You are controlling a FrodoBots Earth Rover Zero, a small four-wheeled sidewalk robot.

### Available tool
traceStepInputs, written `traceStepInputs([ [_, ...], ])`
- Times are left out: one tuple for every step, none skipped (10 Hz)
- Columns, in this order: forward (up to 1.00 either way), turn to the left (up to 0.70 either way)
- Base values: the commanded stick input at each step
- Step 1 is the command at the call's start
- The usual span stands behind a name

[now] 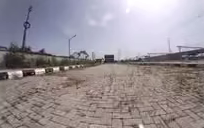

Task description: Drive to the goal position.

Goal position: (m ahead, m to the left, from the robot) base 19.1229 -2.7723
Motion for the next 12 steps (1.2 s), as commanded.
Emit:
traceStepInputs([
  [1.0,-0.04],
  [1.0,-0.01],
  [1.0,0.0],
  [1.0,0.0],
  [1.0,0.0],
  [1.0,0.0],
  [1.0,0.0],
  [1.0,0.0],
  [1.0,0.0],
  [1.0,0.0],
  [1.0,-0.01],
  [1.0,-0.03],
])
